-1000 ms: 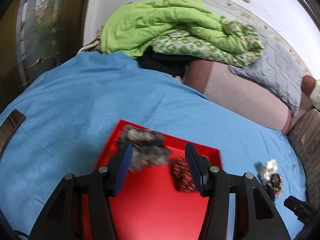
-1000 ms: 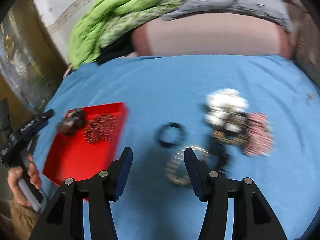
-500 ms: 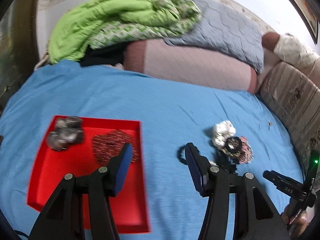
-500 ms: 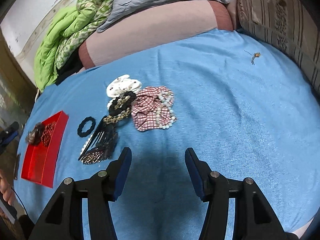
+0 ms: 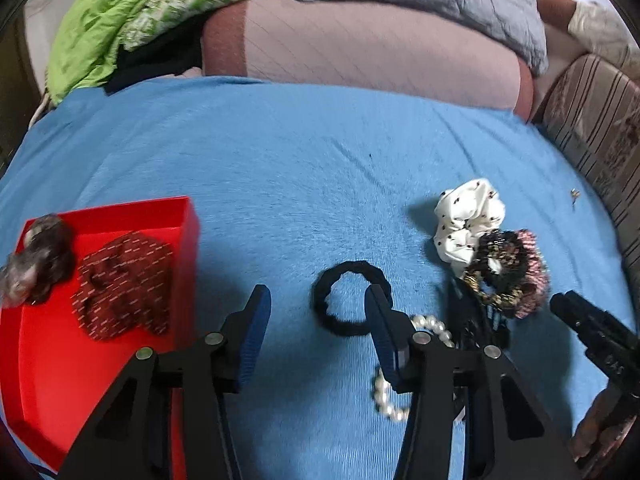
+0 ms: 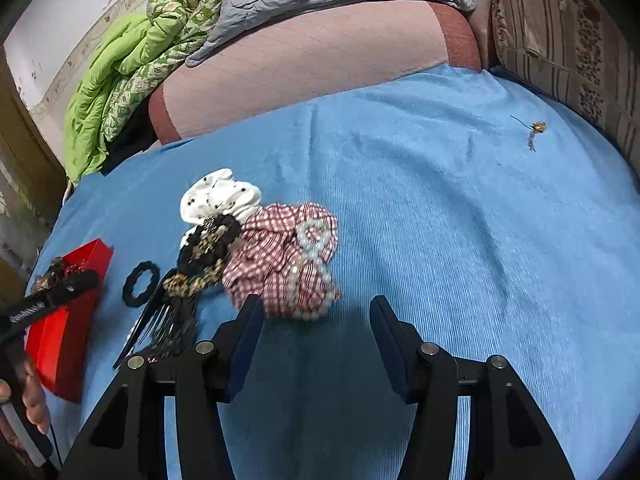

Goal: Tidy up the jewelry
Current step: 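Grasp the black hair tie with the left tool while the right tool grasps the pearl bracelet, then carry the hair tie and pearl bracelet over the red tray, then open both tools to release the hair tie and bracelet into the tray, then move both open tools back toward the remaining accessories, then grasp the black claw clip with the left tool while the right tool grasps the red plaid scrunchie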

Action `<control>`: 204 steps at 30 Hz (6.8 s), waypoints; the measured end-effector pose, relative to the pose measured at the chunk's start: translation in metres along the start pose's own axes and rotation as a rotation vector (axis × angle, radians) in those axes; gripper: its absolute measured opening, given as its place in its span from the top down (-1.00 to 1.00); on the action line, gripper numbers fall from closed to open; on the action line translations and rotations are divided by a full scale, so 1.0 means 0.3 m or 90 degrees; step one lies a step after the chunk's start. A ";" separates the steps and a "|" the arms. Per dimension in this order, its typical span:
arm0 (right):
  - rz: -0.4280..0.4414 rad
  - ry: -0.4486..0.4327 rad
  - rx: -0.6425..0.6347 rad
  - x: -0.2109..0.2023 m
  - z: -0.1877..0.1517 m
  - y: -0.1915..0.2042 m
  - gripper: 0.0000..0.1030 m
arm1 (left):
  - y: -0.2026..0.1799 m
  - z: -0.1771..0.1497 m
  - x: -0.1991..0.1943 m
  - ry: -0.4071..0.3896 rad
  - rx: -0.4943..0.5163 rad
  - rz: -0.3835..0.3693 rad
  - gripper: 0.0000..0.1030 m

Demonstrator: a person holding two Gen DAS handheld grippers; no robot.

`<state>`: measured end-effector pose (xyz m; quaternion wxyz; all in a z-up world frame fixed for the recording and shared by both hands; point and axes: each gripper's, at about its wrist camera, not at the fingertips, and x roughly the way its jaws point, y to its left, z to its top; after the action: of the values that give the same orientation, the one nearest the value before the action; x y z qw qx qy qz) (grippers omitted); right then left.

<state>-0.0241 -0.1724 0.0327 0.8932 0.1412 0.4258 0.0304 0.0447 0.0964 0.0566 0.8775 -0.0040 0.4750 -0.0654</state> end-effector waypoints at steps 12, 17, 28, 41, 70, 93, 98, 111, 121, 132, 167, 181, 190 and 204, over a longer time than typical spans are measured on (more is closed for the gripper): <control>0.018 0.009 0.016 0.076 0.006 -0.044 -0.16 | -0.046 0.008 0.160 0.018 0.045 0.031 0.08; 0.041 0.018 0.011 0.096 0.010 -0.034 0.54 | -0.086 -0.004 0.153 0.012 0.073 0.027 0.80; 0.062 -0.017 0.090 -0.011 -0.001 -0.093 0.84 | -0.066 -0.032 -0.001 -0.012 0.038 -0.015 0.83; 0.047 -0.052 0.084 -0.189 -0.103 -0.090 0.88 | -0.019 -0.159 -0.289 -0.073 0.002 -0.059 0.83; 0.105 -0.060 0.101 -0.154 -0.039 -0.112 0.86 | -0.040 -0.289 -0.371 -0.075 0.013 -0.026 0.83; 0.190 -0.045 -0.105 -0.363 -0.193 0.422 0.86 | 0.319 -0.346 -0.489 -0.134 -0.067 0.077 0.82; 0.212 -0.032 -0.162 -0.353 -0.191 0.580 0.86 | 0.456 -0.351 -0.480 -0.127 -0.098 0.116 0.82; 0.260 0.014 -0.266 -0.225 -0.207 0.972 0.86 | 0.680 -0.382 -0.415 -0.085 -0.165 0.166 0.82; 0.287 0.095 -0.260 -0.041 -0.261 1.111 0.85 | 0.768 -0.409 -0.376 -0.053 -0.203 0.237 0.82; 0.220 0.124 -0.281 0.058 -0.319 1.087 0.85 | 0.773 -0.417 -0.388 -0.062 -0.220 0.229 0.68; 0.089 -0.013 -0.158 -0.305 -0.248 0.420 -0.04 | 0.337 -0.366 -0.528 -0.204 -0.065 0.245 0.08; 0.023 -0.033 -0.076 -0.281 -0.161 0.104 -0.04 | 0.056 -0.255 -0.543 -0.178 0.031 0.118 -0.09; 0.013 -0.026 -0.037 -0.173 -0.089 0.002 -0.04 | -0.111 -0.231 -0.370 -0.087 0.062 0.028 -0.09; 0.029 -0.015 -0.004 0.004 0.002 -0.050 -0.04 | -0.280 -0.125 -0.111 0.000 0.093 -0.061 -0.08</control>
<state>-0.0239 -0.1866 0.0280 0.8975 0.1484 0.4122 0.0506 -0.0140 0.0192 0.0697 0.8715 0.0377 0.4680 -0.1416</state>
